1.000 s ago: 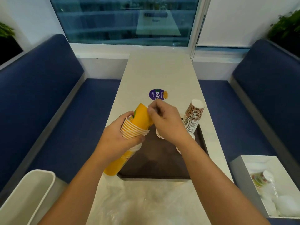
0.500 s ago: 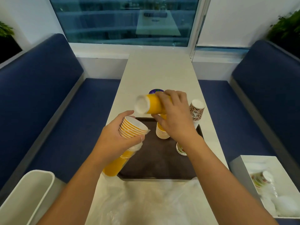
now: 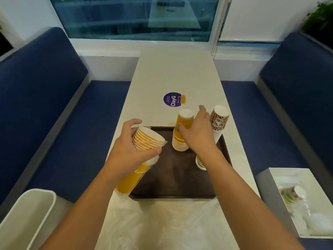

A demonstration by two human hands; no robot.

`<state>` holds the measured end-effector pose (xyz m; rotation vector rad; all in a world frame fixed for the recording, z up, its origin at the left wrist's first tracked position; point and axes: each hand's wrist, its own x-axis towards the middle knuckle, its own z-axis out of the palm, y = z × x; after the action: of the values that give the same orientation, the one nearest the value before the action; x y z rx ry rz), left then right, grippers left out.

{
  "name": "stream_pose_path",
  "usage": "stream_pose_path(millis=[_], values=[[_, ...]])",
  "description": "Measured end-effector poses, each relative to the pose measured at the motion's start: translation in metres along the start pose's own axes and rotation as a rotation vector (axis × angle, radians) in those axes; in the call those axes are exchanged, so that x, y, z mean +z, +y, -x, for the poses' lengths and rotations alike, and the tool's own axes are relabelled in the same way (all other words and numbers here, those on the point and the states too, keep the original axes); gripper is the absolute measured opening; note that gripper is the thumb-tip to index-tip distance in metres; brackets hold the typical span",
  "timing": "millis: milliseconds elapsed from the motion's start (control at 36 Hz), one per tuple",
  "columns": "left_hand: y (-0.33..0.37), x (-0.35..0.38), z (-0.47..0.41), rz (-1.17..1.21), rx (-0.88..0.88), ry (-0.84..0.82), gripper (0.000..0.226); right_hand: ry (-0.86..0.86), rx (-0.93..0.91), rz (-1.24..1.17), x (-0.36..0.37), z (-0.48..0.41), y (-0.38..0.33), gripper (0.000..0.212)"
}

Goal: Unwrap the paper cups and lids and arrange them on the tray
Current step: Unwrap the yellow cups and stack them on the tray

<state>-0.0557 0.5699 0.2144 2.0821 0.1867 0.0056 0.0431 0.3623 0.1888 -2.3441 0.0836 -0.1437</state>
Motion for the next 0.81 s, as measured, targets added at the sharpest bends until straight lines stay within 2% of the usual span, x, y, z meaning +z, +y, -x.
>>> stream_pose_path(millis=[83,139,167,222,278,361,472,639,694,806], values=[[0.0,0.001,0.0,-0.004,-0.014,0.018,0.089,0.195,-0.183,0.063,-0.004,0.019,-0.018,0.076],[0.002,0.001,0.002,-0.012,-0.01,0.018,0.087,0.155,-0.307,-0.033,-0.01,0.032,-0.031,0.058],[0.004,0.0,0.003,-0.009,-0.006,0.016,0.086,0.053,-0.354,-0.087,-0.015,0.038,-0.038,0.048],[0.006,-0.001,0.004,0.02,0.009,0.007,0.085,-0.254,-0.4,-0.166,-0.025,0.049,-0.048,0.032],[0.009,-0.002,0.006,0.045,0.02,-0.001,0.084,-0.483,-0.411,-0.189,-0.029,0.056,-0.053,0.025],[0.013,-0.005,0.009,0.05,0.027,-0.006,0.083,-0.518,-0.416,-0.201,-0.029,0.064,-0.057,0.027],[0.018,-0.009,0.016,0.05,0.024,0.006,0.084,-0.478,-0.454,-0.262,-0.029,0.068,-0.061,0.016],[0.016,-0.016,0.025,0.017,0.038,-0.001,0.082,-0.145,-0.396,-0.304,-0.035,0.057,-0.065,0.019],[0.015,-0.017,0.027,0.015,0.048,0.0,0.08,-0.175,-0.442,-0.24,-0.039,0.053,-0.065,0.015],[0.014,-0.019,0.028,0.007,0.073,-0.02,0.076,-0.331,-0.645,-0.06,-0.045,0.054,-0.063,0.047]])
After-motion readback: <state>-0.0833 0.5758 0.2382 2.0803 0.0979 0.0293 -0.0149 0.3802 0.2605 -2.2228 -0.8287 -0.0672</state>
